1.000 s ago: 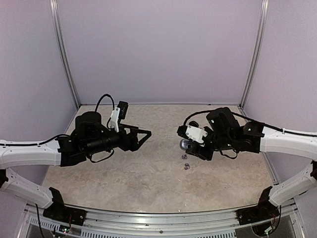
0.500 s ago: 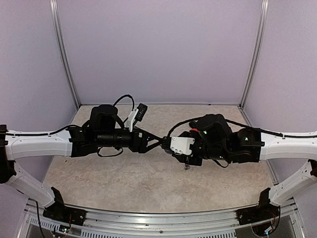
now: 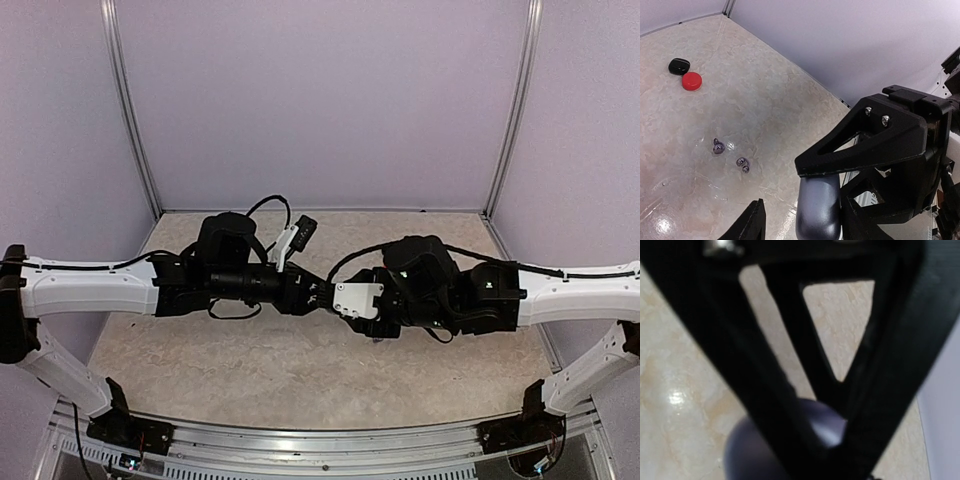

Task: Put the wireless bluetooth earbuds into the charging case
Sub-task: Pass from the right arm to the left, then pass from the left arm to the right

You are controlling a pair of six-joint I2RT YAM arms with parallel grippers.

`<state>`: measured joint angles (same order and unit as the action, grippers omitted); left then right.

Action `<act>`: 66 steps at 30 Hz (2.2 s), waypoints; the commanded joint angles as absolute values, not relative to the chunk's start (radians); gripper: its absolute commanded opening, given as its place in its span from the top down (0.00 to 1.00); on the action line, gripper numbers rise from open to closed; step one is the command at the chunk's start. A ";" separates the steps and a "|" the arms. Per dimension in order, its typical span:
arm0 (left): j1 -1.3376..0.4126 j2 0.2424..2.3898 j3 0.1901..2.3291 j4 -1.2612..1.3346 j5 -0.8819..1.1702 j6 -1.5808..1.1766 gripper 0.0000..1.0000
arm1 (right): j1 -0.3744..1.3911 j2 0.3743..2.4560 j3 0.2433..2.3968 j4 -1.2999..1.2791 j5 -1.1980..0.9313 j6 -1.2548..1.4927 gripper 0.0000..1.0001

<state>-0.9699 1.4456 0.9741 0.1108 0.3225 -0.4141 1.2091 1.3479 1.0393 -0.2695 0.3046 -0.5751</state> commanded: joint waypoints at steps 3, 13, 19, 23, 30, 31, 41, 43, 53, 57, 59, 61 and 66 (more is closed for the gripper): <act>-0.973 1.460 1.008 0.109 0.345 -0.399 0.54 | 1.230 1.359 1.074 -0.229 0.332 -0.583 0.53; -0.974 1.468 1.008 0.103 0.358 -0.400 0.53 | 1.232 1.361 1.074 -0.218 0.363 -0.585 0.52; -0.973 1.464 1.007 0.107 0.358 -0.381 0.64 | 1.231 1.361 1.067 -0.212 0.375 -0.582 0.52; -0.971 1.447 0.989 0.132 0.368 -0.365 0.75 | 1.232 1.341 1.042 -0.172 0.405 -0.567 0.42; -0.966 1.368 0.945 0.181 0.358 -0.332 0.79 | 1.231 1.226 0.934 -0.009 0.411 -0.514 0.01; -0.965 1.360 0.940 0.187 0.359 -0.324 0.79 | 1.228 1.207 0.920 -0.002 0.403 -0.501 0.01; -0.965 1.237 0.867 0.305 0.377 -0.218 0.78 | 1.094 1.011 0.732 0.156 -0.023 -0.298 0.01; -0.975 1.210 0.835 0.365 0.386 -0.196 0.78 | 1.083 1.001 0.710 0.179 -0.100 -0.260 0.01; -1.053 1.138 0.774 0.504 0.353 -0.050 0.78 | 1.043 1.098 0.784 0.187 -0.393 -0.032 0.01; -1.072 1.153 0.777 0.522 0.346 -0.019 0.78 | 1.038 1.165 0.855 0.143 -0.486 -0.010 0.01; -1.078 1.163 0.780 0.526 0.344 -0.014 0.78 | 1.038 1.161 0.854 0.174 -0.520 -0.004 0.03; -1.079 1.169 0.781 0.529 0.343 -0.012 0.78 | 1.038 1.138 0.832 0.222 -0.532 -0.002 0.04; -1.079 1.177 0.778 0.546 0.354 -0.018 0.78 | 1.032 1.119 0.841 0.220 -0.548 -0.043 0.23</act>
